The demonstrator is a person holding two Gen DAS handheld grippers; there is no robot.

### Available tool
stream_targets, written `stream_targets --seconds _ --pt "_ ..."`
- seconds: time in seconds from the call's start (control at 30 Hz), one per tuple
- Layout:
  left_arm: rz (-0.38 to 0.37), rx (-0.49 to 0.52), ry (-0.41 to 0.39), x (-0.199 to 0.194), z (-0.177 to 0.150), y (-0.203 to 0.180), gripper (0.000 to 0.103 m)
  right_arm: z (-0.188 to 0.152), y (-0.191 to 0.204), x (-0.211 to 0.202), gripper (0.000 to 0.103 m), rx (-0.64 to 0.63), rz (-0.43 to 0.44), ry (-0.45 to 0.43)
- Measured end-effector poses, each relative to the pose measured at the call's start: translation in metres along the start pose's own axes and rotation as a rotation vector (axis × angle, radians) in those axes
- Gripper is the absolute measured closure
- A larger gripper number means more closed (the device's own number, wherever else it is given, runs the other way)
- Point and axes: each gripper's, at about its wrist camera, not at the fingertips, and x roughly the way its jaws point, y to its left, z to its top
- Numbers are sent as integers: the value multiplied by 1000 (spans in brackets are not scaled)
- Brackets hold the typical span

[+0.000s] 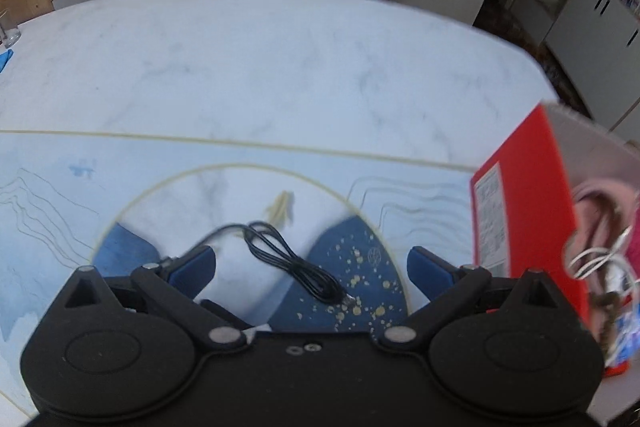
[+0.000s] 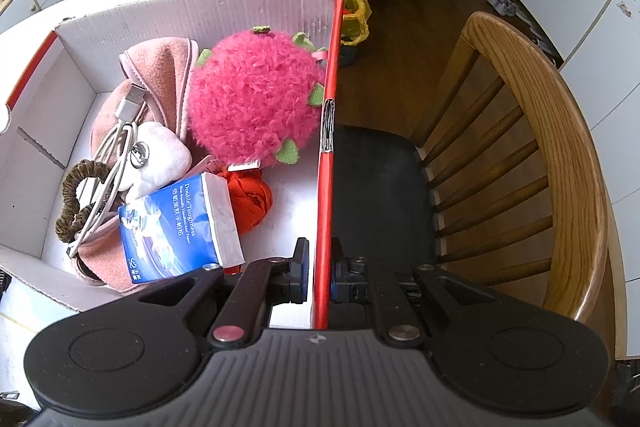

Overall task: Organize objects
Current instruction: 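Move the left gripper back to the table onto the black cable, then close the left gripper on the black cable and lift it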

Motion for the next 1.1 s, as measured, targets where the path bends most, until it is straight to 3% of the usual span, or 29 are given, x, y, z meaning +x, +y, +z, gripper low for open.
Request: stream_targets --seconds 0.17,0.43,0.57,0.77,0.93,1.1 --pt "58 15 19 18 -2 -9 6 0 1 0 94 -3 -2 3" --pt "66 -33 53 30 -3 -6 26 -1 1 0 94 -2 3 5" --pt "74 -36 51 31 -3 -5 29 -1 1 0 94 -3 3 5" --pt "76 -27 40 27 -4 -7 50 -1 1 0 94 -4 3 5" --pt "62 -48 35 25 -4 -7 77 -1 0 0 94 -5 5 5" --pt "34 -62 33 20 -6 -2 92 -2 0 1 94 -5 7 4"
